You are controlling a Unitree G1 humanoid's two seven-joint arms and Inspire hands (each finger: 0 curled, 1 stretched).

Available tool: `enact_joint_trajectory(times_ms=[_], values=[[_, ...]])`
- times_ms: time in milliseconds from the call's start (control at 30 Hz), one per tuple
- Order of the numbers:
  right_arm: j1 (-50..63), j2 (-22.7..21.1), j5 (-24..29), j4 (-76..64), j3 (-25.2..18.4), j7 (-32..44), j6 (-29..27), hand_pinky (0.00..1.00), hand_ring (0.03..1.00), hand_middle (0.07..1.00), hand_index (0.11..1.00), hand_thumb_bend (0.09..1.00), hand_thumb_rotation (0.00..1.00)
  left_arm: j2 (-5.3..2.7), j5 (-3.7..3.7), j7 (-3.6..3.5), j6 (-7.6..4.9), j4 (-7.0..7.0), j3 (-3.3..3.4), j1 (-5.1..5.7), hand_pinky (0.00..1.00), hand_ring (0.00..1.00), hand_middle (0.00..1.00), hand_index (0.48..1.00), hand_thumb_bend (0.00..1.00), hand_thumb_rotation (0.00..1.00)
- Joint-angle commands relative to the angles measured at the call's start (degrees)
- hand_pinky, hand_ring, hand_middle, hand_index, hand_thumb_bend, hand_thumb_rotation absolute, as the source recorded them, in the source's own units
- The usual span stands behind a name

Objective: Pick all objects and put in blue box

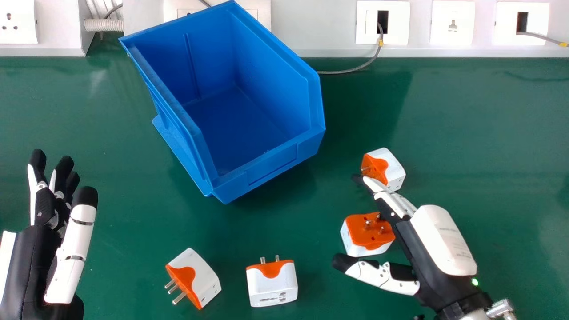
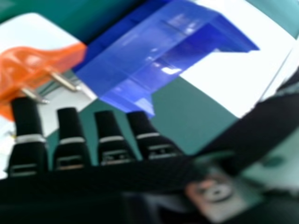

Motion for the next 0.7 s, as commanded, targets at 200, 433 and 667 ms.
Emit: enact_joint_trajectory(times_ms=[200,433,667], values=[[2.9,-2.2,2.3,-7.8,-0.3,0.0,1.4,0.71,0.869,0.904,0.896,0.585,0.95,0.04,0.12,0.18,-1.4,-0.97,0.23,0.39,1.0,1.0,1.0,0.962,0.43,0.71],[7.8,-2.9,7.6,-16.2,-2.0,5.0,2.2,0.74,0.884,0.917,0.915,0.593,0.97,0.06,1.75,1.09,-1.01,-1.0,-0.01,-0.12,1.0,1.0,1.0,0.96,0.42,0.72],[11.1,-2.5,11.5,-21.3,-2.7,8.9,2.0,0.73,0.881,0.915,0.907,0.604,0.96,0.03,1.89,1.37,-0.78,-1.34,-0.33,-0.42,1.0,1.0,0.99,0.959,0.43,0.73]])
